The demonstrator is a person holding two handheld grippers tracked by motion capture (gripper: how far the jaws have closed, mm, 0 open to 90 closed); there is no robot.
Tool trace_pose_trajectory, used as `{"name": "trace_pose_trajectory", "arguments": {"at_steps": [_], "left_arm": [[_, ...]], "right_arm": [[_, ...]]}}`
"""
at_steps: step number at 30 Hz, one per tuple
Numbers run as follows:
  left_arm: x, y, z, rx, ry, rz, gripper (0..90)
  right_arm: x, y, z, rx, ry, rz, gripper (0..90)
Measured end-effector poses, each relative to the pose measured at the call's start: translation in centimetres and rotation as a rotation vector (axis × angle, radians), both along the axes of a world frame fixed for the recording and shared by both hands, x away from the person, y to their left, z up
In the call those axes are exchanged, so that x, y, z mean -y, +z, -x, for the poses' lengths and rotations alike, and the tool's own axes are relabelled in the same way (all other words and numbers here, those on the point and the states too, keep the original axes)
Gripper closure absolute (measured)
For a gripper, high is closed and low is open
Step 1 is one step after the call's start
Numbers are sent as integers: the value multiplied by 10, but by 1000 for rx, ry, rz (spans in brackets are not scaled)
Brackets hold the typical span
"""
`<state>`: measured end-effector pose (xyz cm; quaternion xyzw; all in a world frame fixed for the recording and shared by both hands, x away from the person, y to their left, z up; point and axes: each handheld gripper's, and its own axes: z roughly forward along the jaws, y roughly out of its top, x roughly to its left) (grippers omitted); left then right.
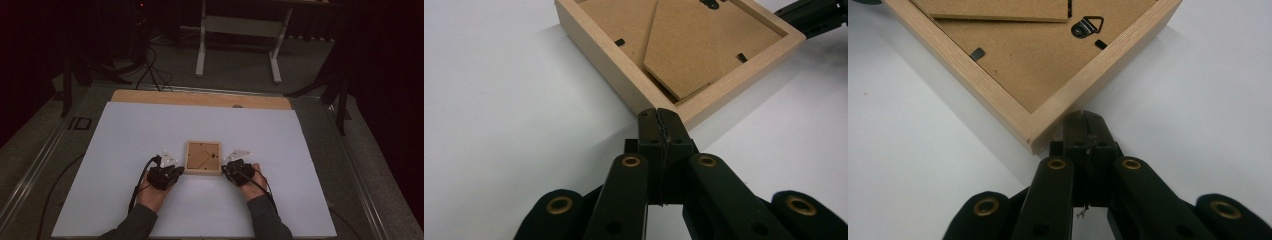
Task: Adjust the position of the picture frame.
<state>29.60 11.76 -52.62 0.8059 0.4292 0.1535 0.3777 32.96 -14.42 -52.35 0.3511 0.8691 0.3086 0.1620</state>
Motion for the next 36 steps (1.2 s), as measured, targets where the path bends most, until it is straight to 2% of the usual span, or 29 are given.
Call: {"name": "trace_pose_trajectory", "arguments": {"at_steps": [9,24,36], "left_arm": [[-5,0,-2,-6,21,5,895],[-17,0,4,-18,61,22,895],[-22,0,4,-26,74,27,895]], "right_arm": [[-7,-1,-3,-2,3,-11,897],[-18,-1,-3,-4,30,-12,897],[-22,-3,0,13,40,-22,896]]}}
